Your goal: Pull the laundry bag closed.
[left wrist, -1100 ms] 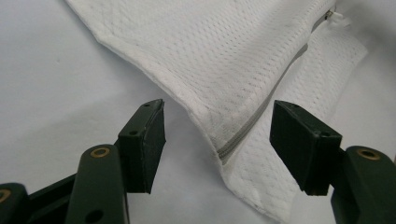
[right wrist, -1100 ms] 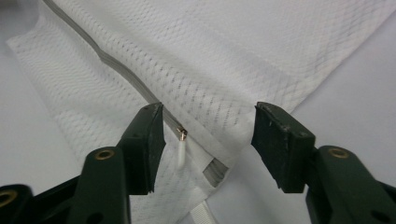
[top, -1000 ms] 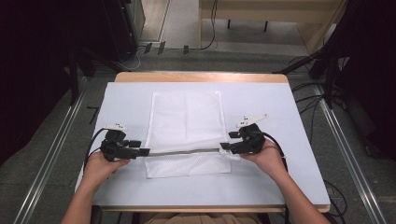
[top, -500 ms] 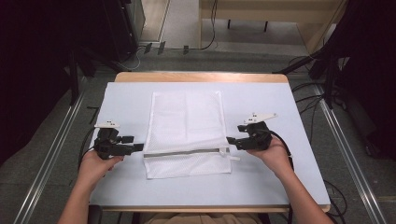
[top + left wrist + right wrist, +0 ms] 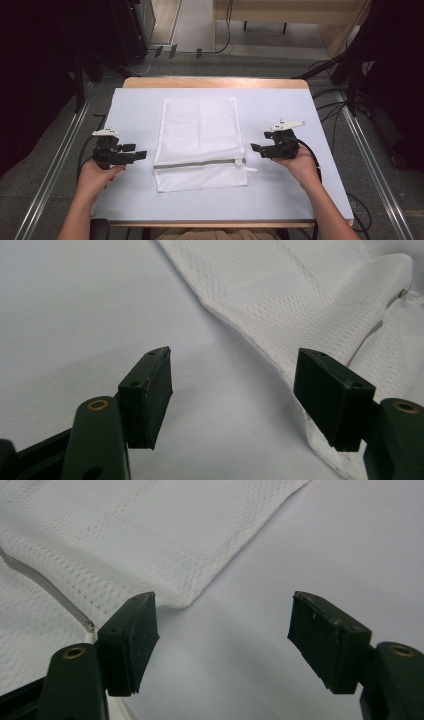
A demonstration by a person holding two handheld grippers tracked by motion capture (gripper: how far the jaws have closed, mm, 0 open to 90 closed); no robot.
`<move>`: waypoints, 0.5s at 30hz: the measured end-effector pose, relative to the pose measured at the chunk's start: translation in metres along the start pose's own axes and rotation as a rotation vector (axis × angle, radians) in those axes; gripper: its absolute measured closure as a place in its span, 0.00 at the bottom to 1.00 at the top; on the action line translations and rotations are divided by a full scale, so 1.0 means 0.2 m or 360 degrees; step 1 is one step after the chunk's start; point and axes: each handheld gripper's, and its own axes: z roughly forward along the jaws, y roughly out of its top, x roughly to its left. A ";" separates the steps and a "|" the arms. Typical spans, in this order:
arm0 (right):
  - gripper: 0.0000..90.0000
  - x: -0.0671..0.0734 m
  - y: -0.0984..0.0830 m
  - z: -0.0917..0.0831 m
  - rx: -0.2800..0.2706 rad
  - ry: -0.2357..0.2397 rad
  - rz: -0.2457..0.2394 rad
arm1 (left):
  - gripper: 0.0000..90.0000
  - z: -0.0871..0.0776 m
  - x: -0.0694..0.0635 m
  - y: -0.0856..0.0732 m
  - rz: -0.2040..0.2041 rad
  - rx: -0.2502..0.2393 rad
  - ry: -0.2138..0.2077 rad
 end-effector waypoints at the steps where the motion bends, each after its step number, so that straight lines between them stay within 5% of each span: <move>1: 0.32 0.00 0.00 0.00 -0.0006 0.0000 0.0001 | 0.36 0.00 0.01 0.00 -0.0003 0.0001 0.0008; 15: 0.29 -0.10 -0.06 0.02 0.0047 -0.0054 0.0055 | 0.34 0.01 0.04 -0.02 0.0008 0.0031 0.0091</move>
